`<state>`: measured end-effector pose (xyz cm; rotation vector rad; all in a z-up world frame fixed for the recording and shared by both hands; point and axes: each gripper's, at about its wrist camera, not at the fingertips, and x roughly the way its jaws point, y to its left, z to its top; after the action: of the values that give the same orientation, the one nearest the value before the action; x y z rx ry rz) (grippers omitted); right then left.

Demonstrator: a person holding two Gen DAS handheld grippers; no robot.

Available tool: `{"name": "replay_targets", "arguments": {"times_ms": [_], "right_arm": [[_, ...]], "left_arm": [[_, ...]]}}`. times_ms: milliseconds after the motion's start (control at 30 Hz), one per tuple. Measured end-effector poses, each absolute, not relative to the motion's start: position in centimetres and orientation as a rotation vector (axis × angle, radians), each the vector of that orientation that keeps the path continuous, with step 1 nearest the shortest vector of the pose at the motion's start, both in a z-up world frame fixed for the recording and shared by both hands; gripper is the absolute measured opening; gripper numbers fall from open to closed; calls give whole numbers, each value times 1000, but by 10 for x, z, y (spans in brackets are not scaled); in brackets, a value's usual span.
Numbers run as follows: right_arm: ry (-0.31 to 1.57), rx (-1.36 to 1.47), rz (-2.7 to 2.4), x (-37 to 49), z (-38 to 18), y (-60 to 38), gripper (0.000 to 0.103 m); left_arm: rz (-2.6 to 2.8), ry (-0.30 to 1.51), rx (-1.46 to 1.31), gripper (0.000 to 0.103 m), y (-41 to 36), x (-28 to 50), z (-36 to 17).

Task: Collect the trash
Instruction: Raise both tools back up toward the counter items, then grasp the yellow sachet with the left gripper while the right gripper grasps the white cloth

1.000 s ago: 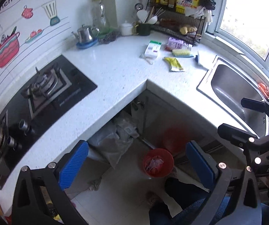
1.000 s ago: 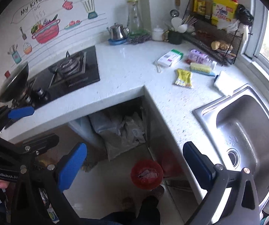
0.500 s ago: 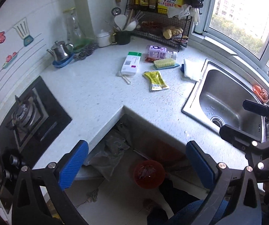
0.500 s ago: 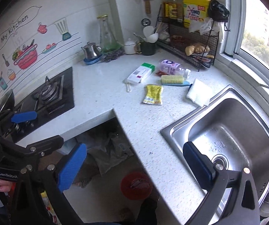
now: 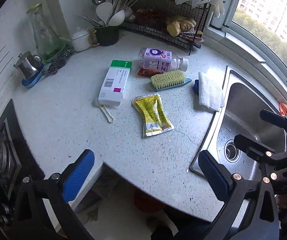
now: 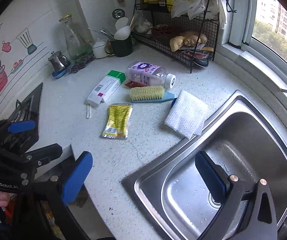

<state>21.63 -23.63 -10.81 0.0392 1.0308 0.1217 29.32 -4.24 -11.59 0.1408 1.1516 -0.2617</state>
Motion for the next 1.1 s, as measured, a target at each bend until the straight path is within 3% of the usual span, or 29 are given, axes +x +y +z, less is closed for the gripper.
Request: {"name": "replay_targets", "arguments": {"times_ms": [533, 800, 967, 1100], "right_arm": [[1162, 106, 76, 300, -174, -293, 102], [1195, 120, 81, 311, -189, -301, 102], [1202, 126, 84, 312, -190, -308, 102], [1202, 142, 81, 317, -190, -317, 102]], "left_arm": [[-211, 1317, 149, 102, -82, 389, -213], [-188, 1365, 149, 76, -85, 405, -239], [-179, 1349, 154, 71, -90, 409, -242], [-177, 1347, 148, 53, -95, 412, -239]]}}
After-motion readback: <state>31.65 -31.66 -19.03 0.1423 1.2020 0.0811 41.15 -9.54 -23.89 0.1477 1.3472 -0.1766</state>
